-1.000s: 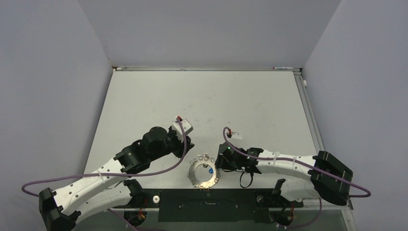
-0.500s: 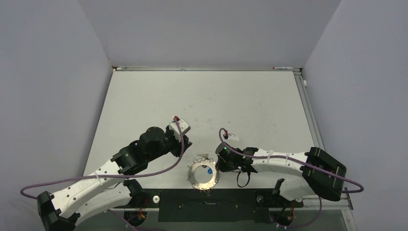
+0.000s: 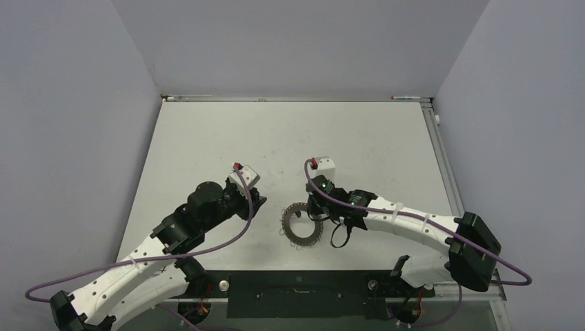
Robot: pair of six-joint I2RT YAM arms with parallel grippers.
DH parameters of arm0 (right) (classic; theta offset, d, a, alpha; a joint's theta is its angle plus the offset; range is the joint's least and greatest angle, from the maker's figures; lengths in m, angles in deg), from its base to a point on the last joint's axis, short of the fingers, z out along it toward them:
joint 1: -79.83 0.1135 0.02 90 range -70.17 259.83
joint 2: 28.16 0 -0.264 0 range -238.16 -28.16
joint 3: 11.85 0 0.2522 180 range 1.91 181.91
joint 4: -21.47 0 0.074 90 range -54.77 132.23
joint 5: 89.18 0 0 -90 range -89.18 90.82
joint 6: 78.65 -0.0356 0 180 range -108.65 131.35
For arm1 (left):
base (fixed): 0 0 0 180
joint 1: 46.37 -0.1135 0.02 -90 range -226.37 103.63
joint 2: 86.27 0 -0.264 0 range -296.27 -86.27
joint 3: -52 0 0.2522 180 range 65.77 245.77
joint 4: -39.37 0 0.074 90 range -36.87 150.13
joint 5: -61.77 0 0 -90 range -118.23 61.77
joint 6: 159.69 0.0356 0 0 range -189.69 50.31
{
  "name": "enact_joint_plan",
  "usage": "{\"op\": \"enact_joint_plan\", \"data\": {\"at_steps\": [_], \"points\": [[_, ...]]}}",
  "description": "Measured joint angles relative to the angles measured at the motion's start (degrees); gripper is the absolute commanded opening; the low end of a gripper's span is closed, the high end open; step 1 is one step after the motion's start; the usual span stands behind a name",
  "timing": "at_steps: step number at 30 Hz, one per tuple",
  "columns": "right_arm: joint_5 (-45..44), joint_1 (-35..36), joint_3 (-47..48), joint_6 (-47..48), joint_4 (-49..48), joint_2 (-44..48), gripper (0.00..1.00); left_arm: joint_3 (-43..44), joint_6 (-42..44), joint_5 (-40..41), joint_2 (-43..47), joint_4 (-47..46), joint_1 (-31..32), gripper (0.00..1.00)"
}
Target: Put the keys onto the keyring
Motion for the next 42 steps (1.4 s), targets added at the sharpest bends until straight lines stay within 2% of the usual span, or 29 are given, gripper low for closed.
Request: {"op": "enact_joint_plan", "data": {"at_steps": [7, 9, 12, 17, 23, 29, 35, 42], "points": [[-3.7, -3.1, 5.3, 11.7, -1.6, 3.7, 0.05, -1.2, -0.2, -0.1, 3.4, -1.9, -3.2, 0.4], [-5.4, -1.1, 5.1, 13.4, -2.4, 4.4, 0.05, -1.6, -0.3, -0.1, 4.5, -2.8, -4.0, 0.4], [-8.9, 6.2, 1.1, 14.4, -6.4, 5.2, 0.05, -1.7, -0.4, -0.1, 5.7, -3.8, -4.8, 0.4], [-13.0, 17.4, -9.6, 8.4, -9.2, 4.4, 0.05, -1.9, -0.4, -0.2, 6.1, -4.9, -5.6, 0.39], [-14.9, 19.0, -16.0, 6.4, -12.1, 4.6, 0.05, -2.1, -0.5, -2.3, 5.4, -5.3, -6.5, 0.39], [-12.2, 18.8, -20.1, 17.0, -19.5, 17.9, 0.05, -2.4, -0.4, -6.3, 5.6, -6.1, -6.5, 0.4], [-6.2, 18.8, -20.4, 29.8, -25.6, 31.4, 0.05, -3.6, -0.5, -12.6, 7.8, -8.2, -7.0, 0.4], [4.3, 18.2, -19.7, 40.0, -27.6, 36.0, 0.05, -6.7, -2.6, -25.1, 11.6, -15.8, -8.5, 0.41]]}}
